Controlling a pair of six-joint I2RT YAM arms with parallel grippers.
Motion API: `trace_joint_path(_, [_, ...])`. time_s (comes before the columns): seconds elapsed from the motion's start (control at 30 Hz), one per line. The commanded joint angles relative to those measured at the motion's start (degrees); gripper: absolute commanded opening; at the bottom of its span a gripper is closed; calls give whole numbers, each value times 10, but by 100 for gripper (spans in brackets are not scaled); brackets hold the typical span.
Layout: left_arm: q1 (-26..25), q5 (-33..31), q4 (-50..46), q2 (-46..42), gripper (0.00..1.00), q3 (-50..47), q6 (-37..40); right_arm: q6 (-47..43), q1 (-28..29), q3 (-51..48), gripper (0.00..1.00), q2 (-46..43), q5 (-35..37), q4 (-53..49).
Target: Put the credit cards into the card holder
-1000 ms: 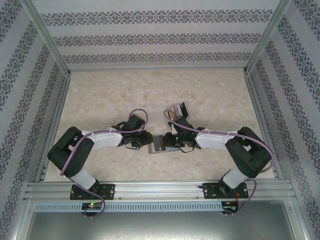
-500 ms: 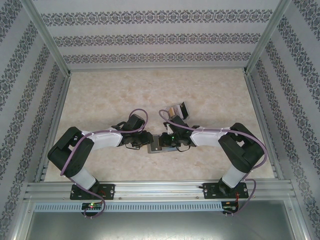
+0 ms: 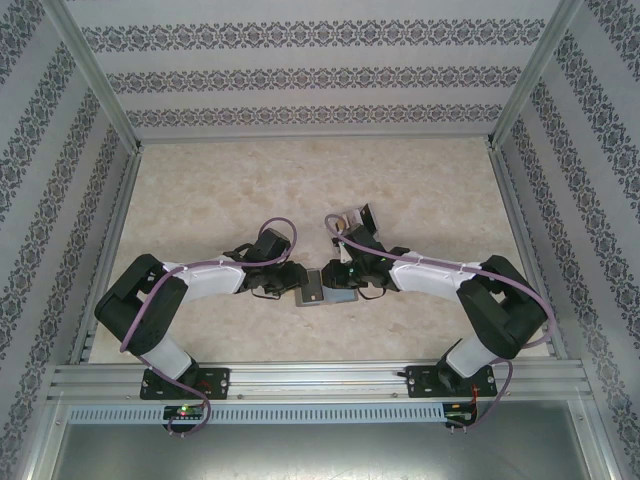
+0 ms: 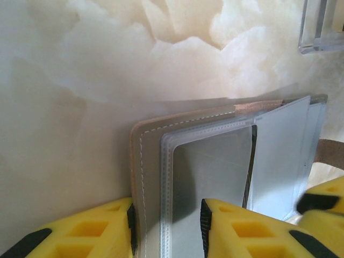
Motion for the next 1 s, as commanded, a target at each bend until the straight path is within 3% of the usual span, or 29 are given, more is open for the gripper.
trace_joint_path(0.0, [-6, -8, 3, -4, 37, 3, 7, -31, -13, 3, 17, -4, 9, -35])
trace_joint_path(0.13, [-7, -10, 1, 0, 36, 3, 7, -22, -10, -5, 16, 10, -3, -19])
trace_joint_path(0.47, [-6, -18, -8, 9, 32, -4, 4, 4, -11, -23, 17, 1, 123, -100])
trace_joint_path(0.73, [-6, -17, -7, 6, 31, -4, 5, 16, -10, -11, 19, -33, 122, -98])
trace_joint_path(0.97, [-6, -30, -17, -28, 34, 7, 16, -85, -53, 49, 36, -126, 165, -157])
